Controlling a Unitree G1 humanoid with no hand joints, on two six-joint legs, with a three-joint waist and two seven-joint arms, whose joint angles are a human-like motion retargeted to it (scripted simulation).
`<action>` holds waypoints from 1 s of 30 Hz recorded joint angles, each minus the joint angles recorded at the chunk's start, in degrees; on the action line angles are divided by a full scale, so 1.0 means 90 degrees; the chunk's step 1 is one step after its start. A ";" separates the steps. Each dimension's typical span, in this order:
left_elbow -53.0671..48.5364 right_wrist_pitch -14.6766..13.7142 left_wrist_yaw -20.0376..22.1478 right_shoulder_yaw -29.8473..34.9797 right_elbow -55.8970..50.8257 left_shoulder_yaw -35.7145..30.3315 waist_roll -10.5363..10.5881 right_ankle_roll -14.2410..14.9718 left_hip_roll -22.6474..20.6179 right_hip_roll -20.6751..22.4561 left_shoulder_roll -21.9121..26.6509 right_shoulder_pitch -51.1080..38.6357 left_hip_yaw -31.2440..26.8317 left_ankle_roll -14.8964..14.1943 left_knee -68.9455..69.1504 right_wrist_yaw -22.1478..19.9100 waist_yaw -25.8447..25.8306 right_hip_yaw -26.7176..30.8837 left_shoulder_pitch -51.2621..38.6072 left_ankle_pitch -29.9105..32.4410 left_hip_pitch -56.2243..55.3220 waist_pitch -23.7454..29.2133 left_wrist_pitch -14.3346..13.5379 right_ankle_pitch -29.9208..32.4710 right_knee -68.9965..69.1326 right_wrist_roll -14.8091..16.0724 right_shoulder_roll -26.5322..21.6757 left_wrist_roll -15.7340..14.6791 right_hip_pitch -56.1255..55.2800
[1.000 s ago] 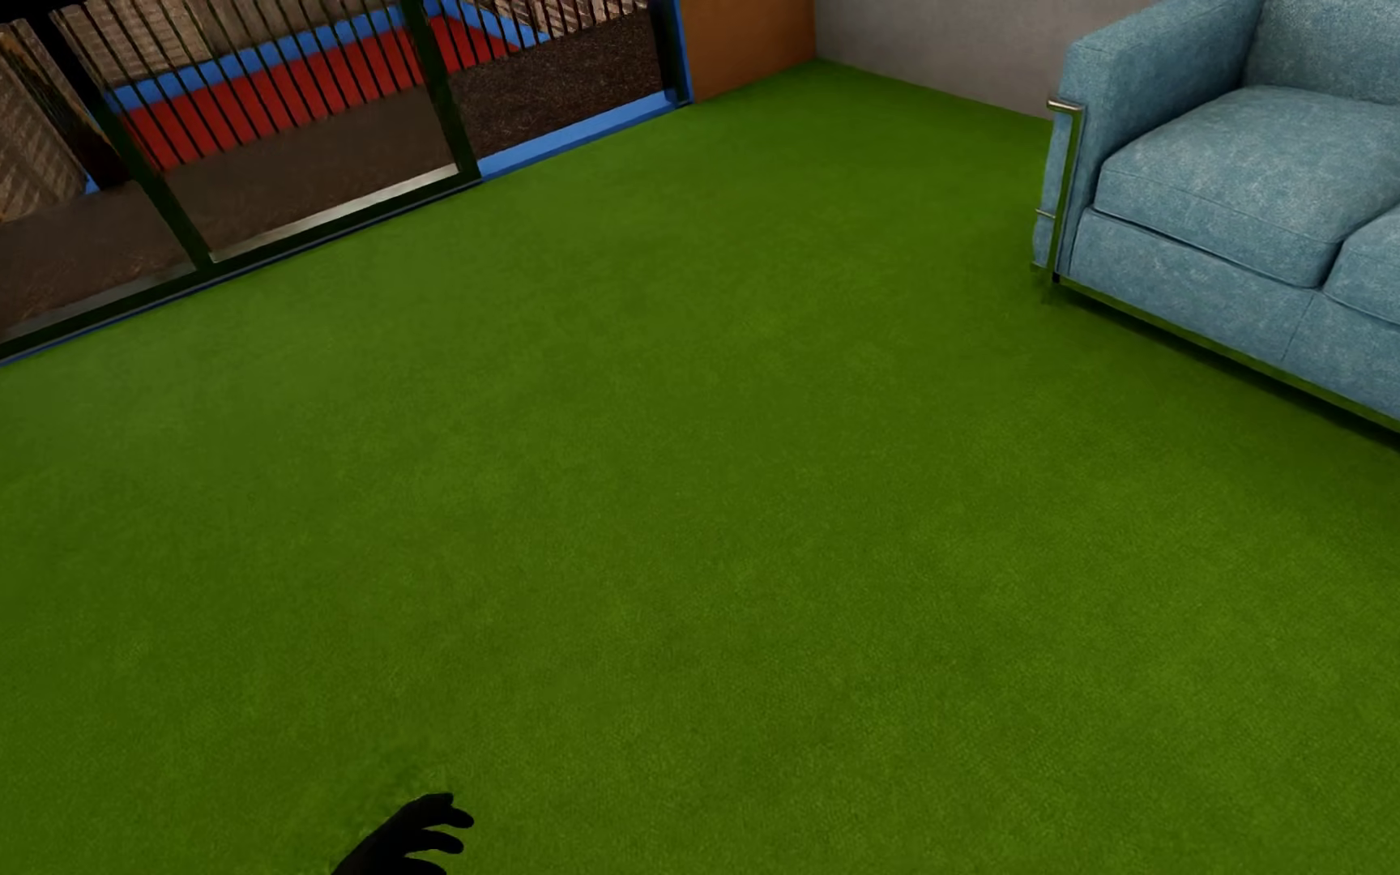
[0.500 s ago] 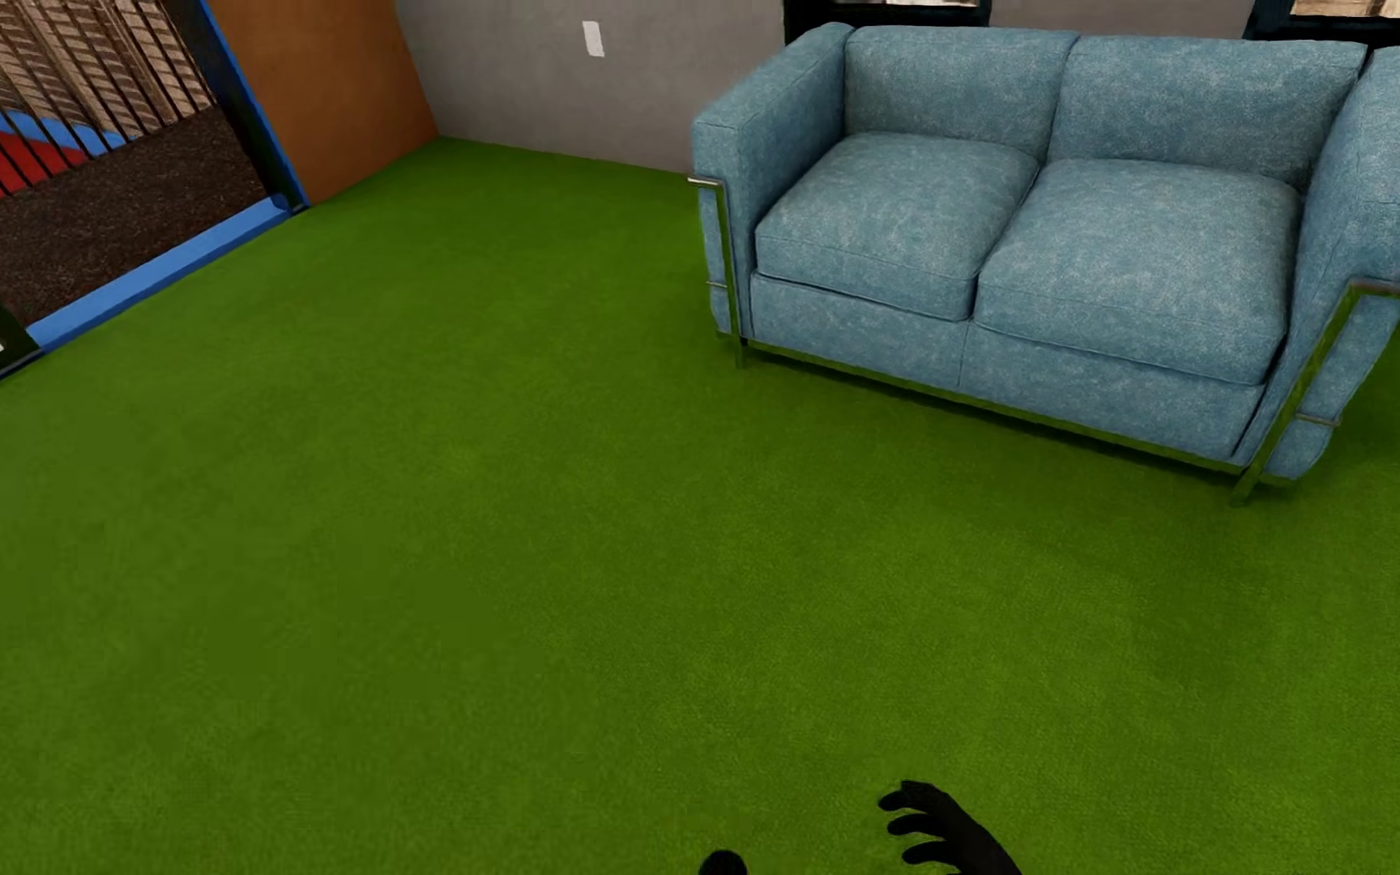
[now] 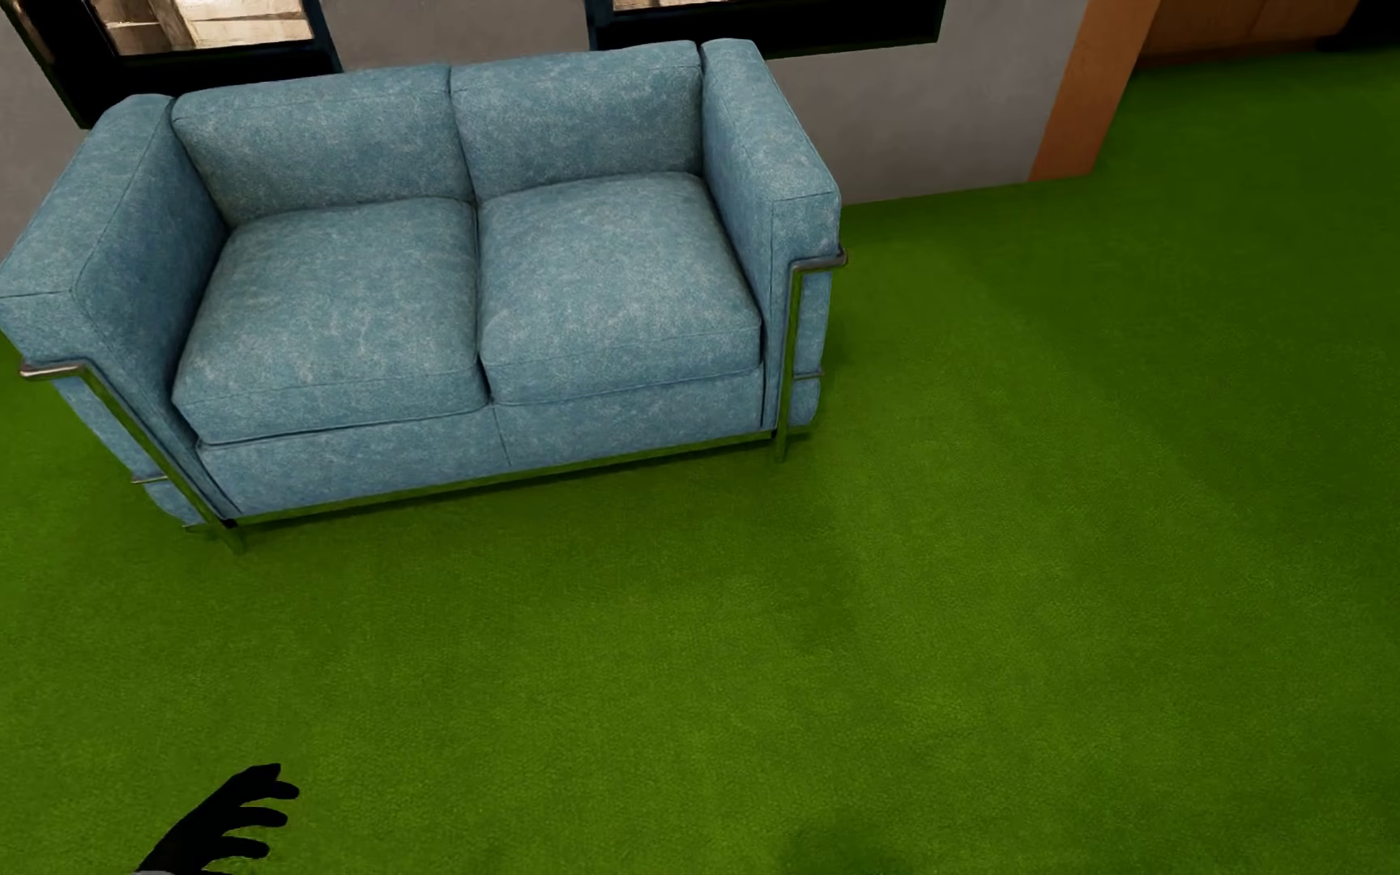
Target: Approach the sofa
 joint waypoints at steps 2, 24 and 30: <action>-0.0122 0.0000 0.0000 -0.0497 -0.0011 0.0536 0.0106 0.0000 0.0047 0.0075 -0.0077 -0.0136 0.0000 0.0000 -0.0064 0.0000 -0.0241 0.0000 -0.0361 -0.0152 0.0236 -0.0008 0.0000 0.0191 -0.1376 0.0000 0.0229 0.0000 -0.0046; 0.0832 0.0000 0.0000 0.1167 -0.0420 -0.3130 0.0435 0.0000 0.0469 0.0847 -0.1134 -0.1960 0.0000 0.0000 -0.0907 0.0000 0.0384 0.0000 -0.0641 -0.0918 0.0882 -0.0449 0.0000 -0.1099 -0.6217 0.0000 0.0252 0.0000 0.2552; 0.1019 0.0000 0.0000 0.2544 -0.0573 -0.3244 0.0431 0.0000 0.0438 0.0805 -0.1095 -0.2032 0.0000 0.0000 -0.0762 0.0000 0.0408 0.0000 -0.0797 -0.0939 0.0778 -0.0487 0.0000 -0.1156 -0.6273 0.0000 0.0429 0.0000 0.2596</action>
